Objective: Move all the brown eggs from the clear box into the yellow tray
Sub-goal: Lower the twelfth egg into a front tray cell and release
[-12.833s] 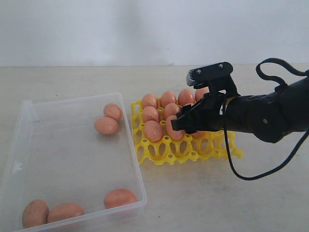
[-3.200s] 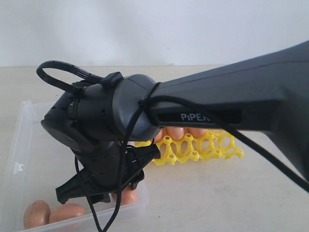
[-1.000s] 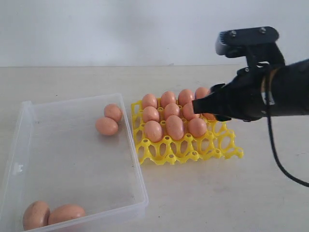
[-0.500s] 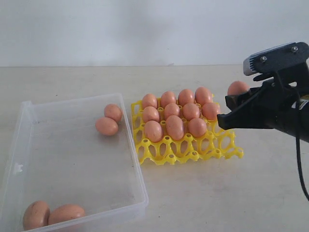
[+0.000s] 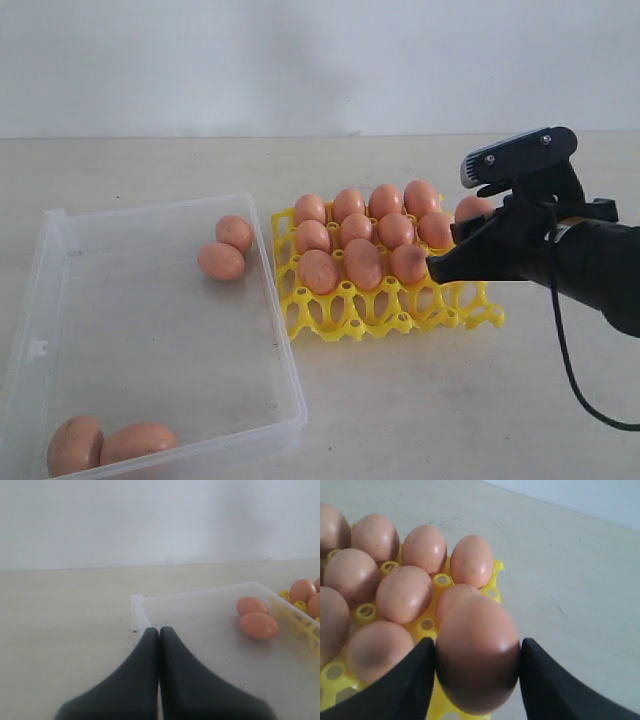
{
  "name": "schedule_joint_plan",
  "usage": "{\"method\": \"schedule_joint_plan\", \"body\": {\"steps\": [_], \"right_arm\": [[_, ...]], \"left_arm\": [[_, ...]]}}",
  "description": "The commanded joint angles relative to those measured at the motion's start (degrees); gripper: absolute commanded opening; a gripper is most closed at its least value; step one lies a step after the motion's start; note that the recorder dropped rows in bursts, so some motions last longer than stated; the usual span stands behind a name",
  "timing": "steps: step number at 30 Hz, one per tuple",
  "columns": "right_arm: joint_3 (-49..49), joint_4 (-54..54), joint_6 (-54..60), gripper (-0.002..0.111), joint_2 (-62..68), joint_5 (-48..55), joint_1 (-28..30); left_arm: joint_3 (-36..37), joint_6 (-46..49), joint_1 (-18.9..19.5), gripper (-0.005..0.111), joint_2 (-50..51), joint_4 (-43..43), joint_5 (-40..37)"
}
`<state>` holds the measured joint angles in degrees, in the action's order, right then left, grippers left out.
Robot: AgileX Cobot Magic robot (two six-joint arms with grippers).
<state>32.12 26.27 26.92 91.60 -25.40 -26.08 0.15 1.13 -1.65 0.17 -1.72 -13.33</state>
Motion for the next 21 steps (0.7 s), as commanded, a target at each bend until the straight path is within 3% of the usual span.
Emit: {"method": "schedule_joint_plan", "body": {"steps": [1,21], "right_arm": [[1.81,0.15,0.22,0.003,2.61,-1.28,0.25],[2.71,0.94,-1.68,0.003,5.06,0.14,-3.1]], "left_arm": [[-0.15,0.03,-0.23,-0.004,-0.17,-0.31,0.07],[-0.15,0.03,-0.23,-0.004,-0.17,-0.31,0.07]]}}
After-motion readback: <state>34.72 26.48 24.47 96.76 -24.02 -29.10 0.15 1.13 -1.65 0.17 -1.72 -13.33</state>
